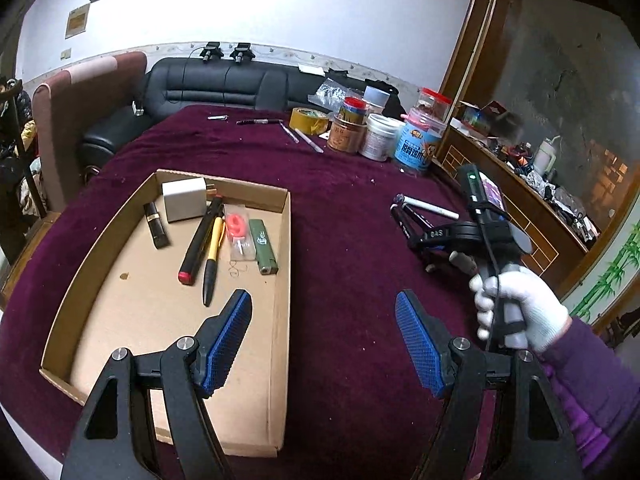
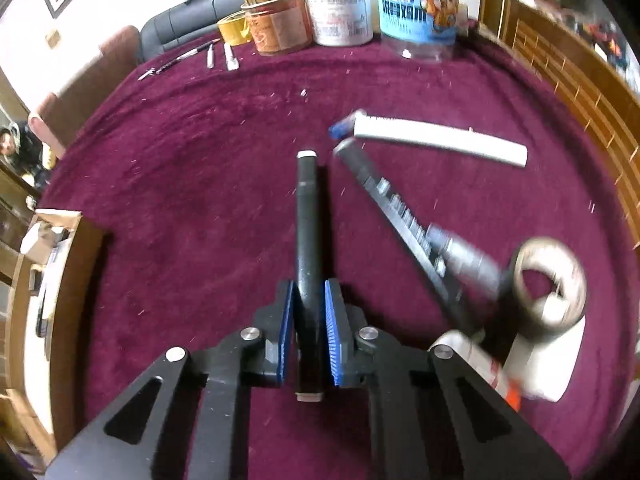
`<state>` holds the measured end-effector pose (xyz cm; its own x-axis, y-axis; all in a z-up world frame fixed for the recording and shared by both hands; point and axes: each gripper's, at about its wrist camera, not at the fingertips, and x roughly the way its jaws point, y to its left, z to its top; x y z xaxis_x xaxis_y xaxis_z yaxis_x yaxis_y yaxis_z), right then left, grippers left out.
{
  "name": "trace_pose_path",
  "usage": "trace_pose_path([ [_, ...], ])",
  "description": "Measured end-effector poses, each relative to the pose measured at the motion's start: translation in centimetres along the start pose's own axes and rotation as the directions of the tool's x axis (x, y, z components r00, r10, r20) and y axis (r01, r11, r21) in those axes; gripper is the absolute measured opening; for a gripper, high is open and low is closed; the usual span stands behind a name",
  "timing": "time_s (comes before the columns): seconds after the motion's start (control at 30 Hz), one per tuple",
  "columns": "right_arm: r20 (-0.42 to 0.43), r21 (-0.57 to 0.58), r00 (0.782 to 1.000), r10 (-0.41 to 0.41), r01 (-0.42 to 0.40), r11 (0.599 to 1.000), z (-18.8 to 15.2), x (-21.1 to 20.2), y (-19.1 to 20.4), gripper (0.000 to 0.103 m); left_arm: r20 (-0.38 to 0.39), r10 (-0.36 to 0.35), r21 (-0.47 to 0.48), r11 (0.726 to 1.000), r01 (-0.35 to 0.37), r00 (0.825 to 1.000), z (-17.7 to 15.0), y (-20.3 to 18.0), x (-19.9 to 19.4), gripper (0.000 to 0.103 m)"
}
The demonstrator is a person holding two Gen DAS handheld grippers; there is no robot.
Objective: Organize rigid objects
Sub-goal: 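Grasp a black marker with the right tool, then close left tool on the black marker while right tool releases it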
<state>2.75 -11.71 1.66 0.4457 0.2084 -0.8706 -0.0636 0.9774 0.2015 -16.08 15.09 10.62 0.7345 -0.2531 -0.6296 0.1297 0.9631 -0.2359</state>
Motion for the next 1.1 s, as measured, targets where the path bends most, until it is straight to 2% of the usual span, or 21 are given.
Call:
trace_pose_path([
  [0.13, -0.055, 0.033, 0.990, 0.128, -0.126, 0.991, -3.9, -1.8, 1.5, 0.013, -0.012, 0.004, -0.009, 1.000, -0.004, 1.000, -0.2, 0.0, 0.2, 0.069],
  [0.27, -0.102, 0.027, 0.969, 0.223, -0.222, 0.975, -8.1, -3.3, 3.6, 0.014, -0.068, -0.019, -0.023, 1.000, 0.018, 0.997, -0.4, -0.5, 1.5, 0.069],
  [0.37, -0.119, 0.015, 0.954, 0.276, -0.276, 0.961, -9.8, -4.6, 3.8, 0.014, -0.110, -0.022, -0.009, 1.000, 0.022, 0.994, -0.7, -1.3, 2.3, 0.069],
  [0.47, -0.003, -0.035, 0.979, 0.204, -0.204, 0.978, -9.7, -7.8, 2.4, 0.014, -0.137, -0.022, 0.010, 1.000, 0.024, 0.990, -1.0, -2.3, 2.8, 0.069],
  [0.53, 0.133, -0.048, 0.978, 0.158, -0.153, 0.987, -9.6, -11.2, 0.8, 0.015, -0.159, -0.025, 0.024, 0.999, 0.029, 0.987, -1.2, -3.2, 3.2, 0.069],
  [0.57, 0.195, -0.051, 0.971, 0.136, -0.128, 0.990, -9.7, -12.7, 0.1, 0.017, -0.176, -0.027, 0.033, 0.999, 0.034, 0.984, -1.3, -3.8, 3.6, 0.069],
  [0.6, 0.267, -0.049, 0.958, 0.101, -0.091, 0.995, -9.8, -14.2, -0.6, 0.031, -0.186, -0.032, 0.038, 0.998, 0.040, 0.982, -1.4, -4.2, 3.9, 0.069],
  [0.63, 0.343, -0.034, 0.937, 0.067, -0.059, 0.998, -10.1, -15.9, -1.7, 0.063, -0.196, -0.037, 0.044, 0.998, 0.047, 0.980, -1.4, -4.6, 4.2, 0.069],
  [0.67, 0.384, -0.016, 0.921, 0.061, -0.059, 0.998, -10.2, -16.8, -2.7, 0.081, -0.212, -0.041, 0.051, 0.997, 0.053, 0.976, -1.3, -5.2, 4.9, 0.069],
  [0.7, 0.410, 0.014, 0.910, 0.056, -0.067, 0.998, -10.2, -17.4, -3.9, 0.091, -0.226, -0.045, 0.057, 0.997, 0.059, 0.973, -1.2, -5.7, 5.4, 0.069],
  [0.73, 0.412, 0.059, 0.910, 0.040, -0.070, 0.996, -10.1, -17.7, -5.1, 0.091, -0.242, -0.052, 0.061, 0.996, 0.068, 0.969, -1.0, -6.3, 6.3, 0.069],
  [0.8, 0.347, 0.100, 0.937, 0.050, -0.090, 0.991, -10.0, -17.5, -7.3, 0.091, -0.255, -0.018, 0.092, 0.995, 0.043, 0.967, -0.7, -7.4, 8.0, 0.069],
  [0.83, 0.332, 0.107, 0.942, 0.051, -0.091, 0.990, -10.3, -17.5, -8.0, 0.091, -0.259, 0.003, 0.108, 0.994, 0.026, 0.966, -0.6, -7.9, 8.9, 0.069],
  [0.93, 0.321, 0.085, 0.947, 0.024, -0.054, 0.995, -11.0, -17.5, -8.8, 0.090, -0.277, 0.057, 0.130, 0.991, -0.021, 0.959, -0.6, -9.3, 11.8, 0.069],
  [1.1, 0.326, 0.013, 0.945, -0.006, 0.002, 1.000, -12.5, -17.9, -8.4, 0.090, -0.299, 0.097, 0.133, 0.989, -0.059, 0.949, -1.2, -10.5, 14.8, 0.068],
])
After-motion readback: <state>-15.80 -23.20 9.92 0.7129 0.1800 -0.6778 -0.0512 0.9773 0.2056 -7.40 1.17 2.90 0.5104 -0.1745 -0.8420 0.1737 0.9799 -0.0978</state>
